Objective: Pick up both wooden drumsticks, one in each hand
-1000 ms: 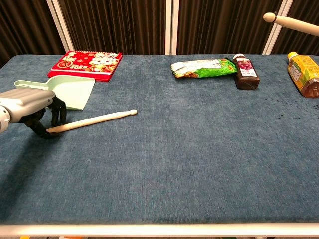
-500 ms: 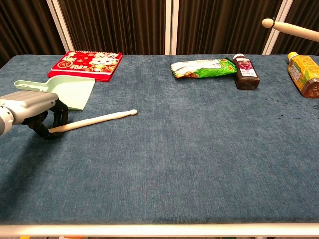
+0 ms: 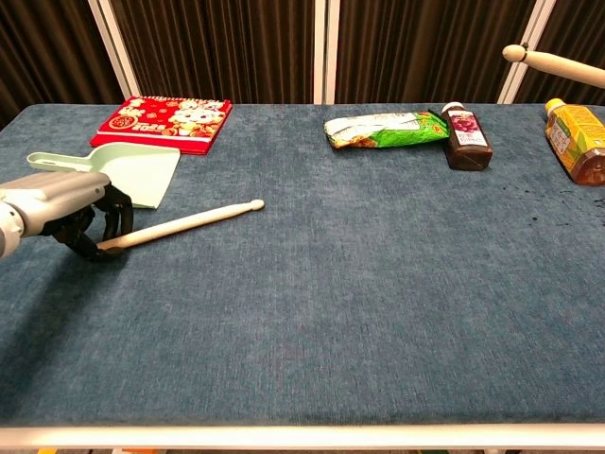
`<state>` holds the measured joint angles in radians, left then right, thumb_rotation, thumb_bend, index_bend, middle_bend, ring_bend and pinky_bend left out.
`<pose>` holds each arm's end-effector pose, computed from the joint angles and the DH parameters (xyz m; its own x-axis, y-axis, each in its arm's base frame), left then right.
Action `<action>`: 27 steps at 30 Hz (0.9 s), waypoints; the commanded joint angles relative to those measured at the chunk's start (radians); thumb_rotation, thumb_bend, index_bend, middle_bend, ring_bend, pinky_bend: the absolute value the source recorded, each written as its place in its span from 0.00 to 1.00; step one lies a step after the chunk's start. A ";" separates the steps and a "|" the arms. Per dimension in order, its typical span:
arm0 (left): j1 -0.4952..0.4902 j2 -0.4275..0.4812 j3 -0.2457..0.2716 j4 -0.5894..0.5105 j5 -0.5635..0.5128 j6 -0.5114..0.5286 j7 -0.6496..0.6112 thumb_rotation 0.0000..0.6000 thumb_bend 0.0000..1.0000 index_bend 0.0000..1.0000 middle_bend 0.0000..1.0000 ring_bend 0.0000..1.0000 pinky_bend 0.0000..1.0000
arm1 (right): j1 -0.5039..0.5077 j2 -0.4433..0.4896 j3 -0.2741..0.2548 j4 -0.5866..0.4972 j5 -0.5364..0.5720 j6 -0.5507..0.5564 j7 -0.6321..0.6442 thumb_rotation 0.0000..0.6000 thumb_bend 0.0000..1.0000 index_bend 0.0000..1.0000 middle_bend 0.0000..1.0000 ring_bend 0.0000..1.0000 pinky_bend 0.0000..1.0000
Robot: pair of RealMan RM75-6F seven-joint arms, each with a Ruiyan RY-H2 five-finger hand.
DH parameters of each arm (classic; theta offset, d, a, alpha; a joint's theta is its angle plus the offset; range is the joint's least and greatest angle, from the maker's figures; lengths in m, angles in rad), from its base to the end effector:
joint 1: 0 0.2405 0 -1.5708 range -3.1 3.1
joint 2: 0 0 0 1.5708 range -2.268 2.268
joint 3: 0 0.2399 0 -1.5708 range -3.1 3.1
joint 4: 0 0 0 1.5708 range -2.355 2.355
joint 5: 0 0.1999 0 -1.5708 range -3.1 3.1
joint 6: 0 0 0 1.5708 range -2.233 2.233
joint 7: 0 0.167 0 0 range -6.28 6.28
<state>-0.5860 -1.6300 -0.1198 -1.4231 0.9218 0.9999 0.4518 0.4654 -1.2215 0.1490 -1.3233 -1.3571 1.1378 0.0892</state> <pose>-0.2125 0.3138 -0.0399 0.4056 0.4005 0.8216 0.9116 -0.1109 -0.3959 -0.2705 -0.3420 0.1407 0.4504 -0.0521 0.8913 -0.8865 -0.1448 0.4395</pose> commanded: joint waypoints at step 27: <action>-0.046 -0.067 0.012 0.150 0.692 0.169 -0.998 1.00 0.51 0.66 0.65 0.78 0.90 | 0.089 -0.316 -0.070 0.011 -0.182 -0.099 0.445 1.00 0.76 0.68 0.60 0.37 0.35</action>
<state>-0.6204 -1.6867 -0.1088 -1.2818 1.6036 1.1640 -0.5351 0.5443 -1.5259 0.0781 -1.3108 -1.5314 1.0427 0.5321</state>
